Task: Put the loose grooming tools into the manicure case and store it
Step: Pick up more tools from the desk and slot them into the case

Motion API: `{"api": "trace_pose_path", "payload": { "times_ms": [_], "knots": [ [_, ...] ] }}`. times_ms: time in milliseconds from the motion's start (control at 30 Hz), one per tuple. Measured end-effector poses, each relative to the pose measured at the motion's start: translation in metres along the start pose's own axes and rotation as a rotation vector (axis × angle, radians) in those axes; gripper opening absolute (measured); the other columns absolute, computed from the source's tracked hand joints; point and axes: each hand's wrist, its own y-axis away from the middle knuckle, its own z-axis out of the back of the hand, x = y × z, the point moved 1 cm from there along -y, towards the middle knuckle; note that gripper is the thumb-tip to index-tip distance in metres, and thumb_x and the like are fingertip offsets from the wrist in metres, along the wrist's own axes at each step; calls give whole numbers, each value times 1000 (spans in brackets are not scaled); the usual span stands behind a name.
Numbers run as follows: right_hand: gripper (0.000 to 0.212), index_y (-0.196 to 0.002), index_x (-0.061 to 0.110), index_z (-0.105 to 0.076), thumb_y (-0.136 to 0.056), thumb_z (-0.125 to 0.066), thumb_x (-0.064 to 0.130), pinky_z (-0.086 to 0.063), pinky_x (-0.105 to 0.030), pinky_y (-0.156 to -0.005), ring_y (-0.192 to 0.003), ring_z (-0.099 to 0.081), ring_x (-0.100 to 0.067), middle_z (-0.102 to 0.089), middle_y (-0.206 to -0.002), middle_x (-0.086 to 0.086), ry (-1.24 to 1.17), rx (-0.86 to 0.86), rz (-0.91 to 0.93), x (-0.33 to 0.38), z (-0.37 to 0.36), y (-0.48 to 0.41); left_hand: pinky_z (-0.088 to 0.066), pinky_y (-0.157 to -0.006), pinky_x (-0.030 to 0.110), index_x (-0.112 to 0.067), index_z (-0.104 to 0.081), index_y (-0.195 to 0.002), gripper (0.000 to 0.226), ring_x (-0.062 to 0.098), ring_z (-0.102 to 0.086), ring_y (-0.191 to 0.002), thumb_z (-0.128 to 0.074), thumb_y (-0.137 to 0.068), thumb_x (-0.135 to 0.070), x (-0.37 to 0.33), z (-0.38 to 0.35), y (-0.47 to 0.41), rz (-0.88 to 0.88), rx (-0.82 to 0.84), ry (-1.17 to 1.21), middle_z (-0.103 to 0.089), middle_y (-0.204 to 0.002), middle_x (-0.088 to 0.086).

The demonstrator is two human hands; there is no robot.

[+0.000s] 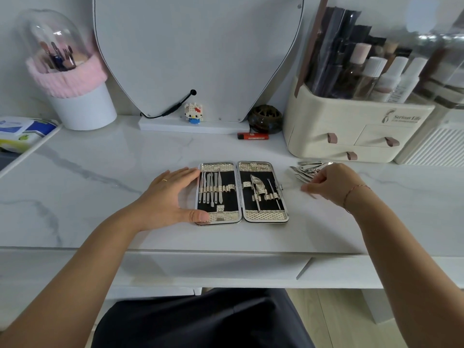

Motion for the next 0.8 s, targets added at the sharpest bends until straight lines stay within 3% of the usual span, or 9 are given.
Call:
{"api": "trace_pose_path", "payload": {
  "times_ms": [133, 433, 600, 700, 800],
  "knots": [
    [32, -48, 18, -57, -74, -74, 26, -38, -27, -55, -54, -47, -15, -54, -52, 0, -63, 0, 6, 2, 2, 2, 4, -114, 25, -32, -12, -148, 128, -4, -4, -140, -39, -42, -98, 1, 0, 0, 0, 1, -4, -15, -154, -14],
    [17, -68, 5, -67, -76, -72, 19, -35, -22, -51, -55, -46, -13, -58, -62, -6, -123, -11, 41, 9, 6, 6, 3, -115, 29, -35, -10, -146, 125, 1, -5, -142, -39, -42, -98, -1, 0, 1, 2, -2, 0, -16, -154, -13],
    [18, -66, 11, -64, -77, -72, 23, -36, -22, -51, -52, -47, -9, -56, -56, 1, -220, -106, 49, 6, 5, 2, 2, -116, 30, -34, -11, -147, 126, 1, -5, -142, -40, -42, -98, 1, -1, 0, 1, -6, -1, -16, -154, -13],
    [11, -73, 6, -65, -81, -69, 13, -36, -15, -44, -38, -43, -3, -57, -50, 1, -533, -54, 81, 13, 5, 3, 2, -116, 30, -33, -11, -147, 127, 0, -5, -141, -39, -41, -98, 1, -1, -1, -1, -7, -2, -17, -154, -13],
    [4, -85, 2, -62, -82, -64, -1, -45, -17, -44, -40, -51, -6, -63, -61, -9, -869, 103, 90, 28, 0, 5, 1, -116, 31, -34, -11, -147, 126, 1, -6, -141, -39, -42, -98, 2, -1, -1, -7, -11, -9, -17, -154, -14]
  ]
}}
